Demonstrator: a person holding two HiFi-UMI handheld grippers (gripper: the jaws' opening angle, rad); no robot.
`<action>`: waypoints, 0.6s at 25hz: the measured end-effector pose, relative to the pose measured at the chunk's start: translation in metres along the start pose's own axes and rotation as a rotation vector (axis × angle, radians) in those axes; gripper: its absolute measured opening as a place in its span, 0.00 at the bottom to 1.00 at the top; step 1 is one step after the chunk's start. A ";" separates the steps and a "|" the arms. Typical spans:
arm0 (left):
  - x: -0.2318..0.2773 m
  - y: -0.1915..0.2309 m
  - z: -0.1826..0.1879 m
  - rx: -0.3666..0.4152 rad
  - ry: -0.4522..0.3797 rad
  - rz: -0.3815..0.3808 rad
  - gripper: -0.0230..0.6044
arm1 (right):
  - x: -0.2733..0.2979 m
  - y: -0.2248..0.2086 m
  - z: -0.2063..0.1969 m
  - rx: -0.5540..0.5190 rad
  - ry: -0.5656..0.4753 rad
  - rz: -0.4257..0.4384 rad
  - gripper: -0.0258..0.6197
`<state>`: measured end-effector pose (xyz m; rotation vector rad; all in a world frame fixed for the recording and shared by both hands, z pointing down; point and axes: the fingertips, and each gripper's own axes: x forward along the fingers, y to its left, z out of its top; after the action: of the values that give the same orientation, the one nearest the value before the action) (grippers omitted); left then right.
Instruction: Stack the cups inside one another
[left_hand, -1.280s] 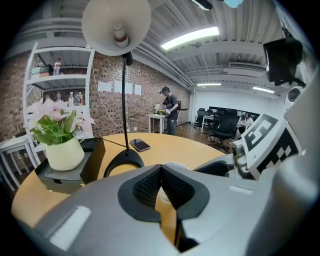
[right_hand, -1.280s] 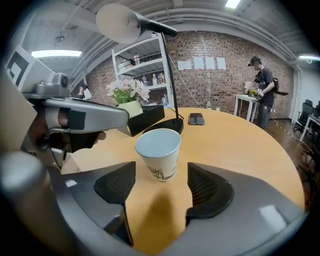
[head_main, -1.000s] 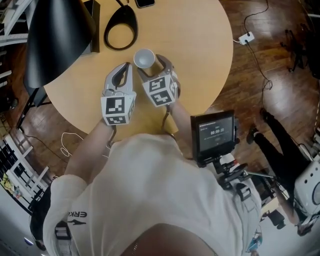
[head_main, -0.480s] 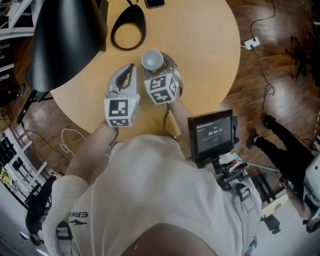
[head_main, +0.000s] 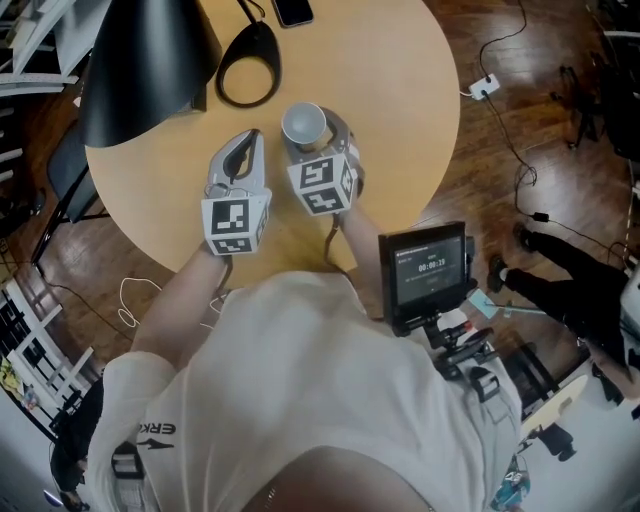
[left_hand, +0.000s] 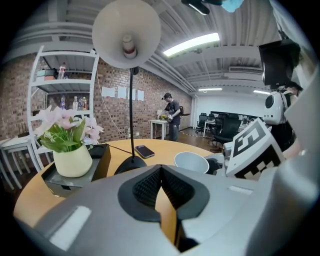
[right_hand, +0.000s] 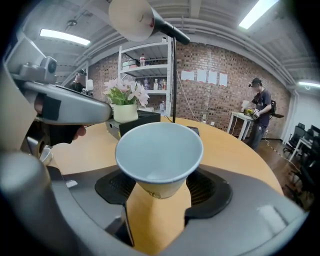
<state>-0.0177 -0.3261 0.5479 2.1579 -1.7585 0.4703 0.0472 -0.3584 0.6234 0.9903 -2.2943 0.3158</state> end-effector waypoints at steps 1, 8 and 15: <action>0.002 0.001 0.000 -0.001 -0.005 -0.001 0.04 | -0.002 -0.003 0.002 0.004 -0.009 -0.009 0.54; -0.049 -0.006 0.028 0.004 -0.106 -0.005 0.04 | -0.078 -0.001 0.045 0.029 -0.142 -0.106 0.54; -0.097 0.004 0.042 -0.004 -0.186 0.004 0.04 | -0.140 0.014 0.091 0.041 -0.274 -0.152 0.54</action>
<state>-0.0379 -0.2608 0.4672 2.2600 -1.8570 0.2739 0.0713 -0.3079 0.4654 1.2894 -2.4434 0.1726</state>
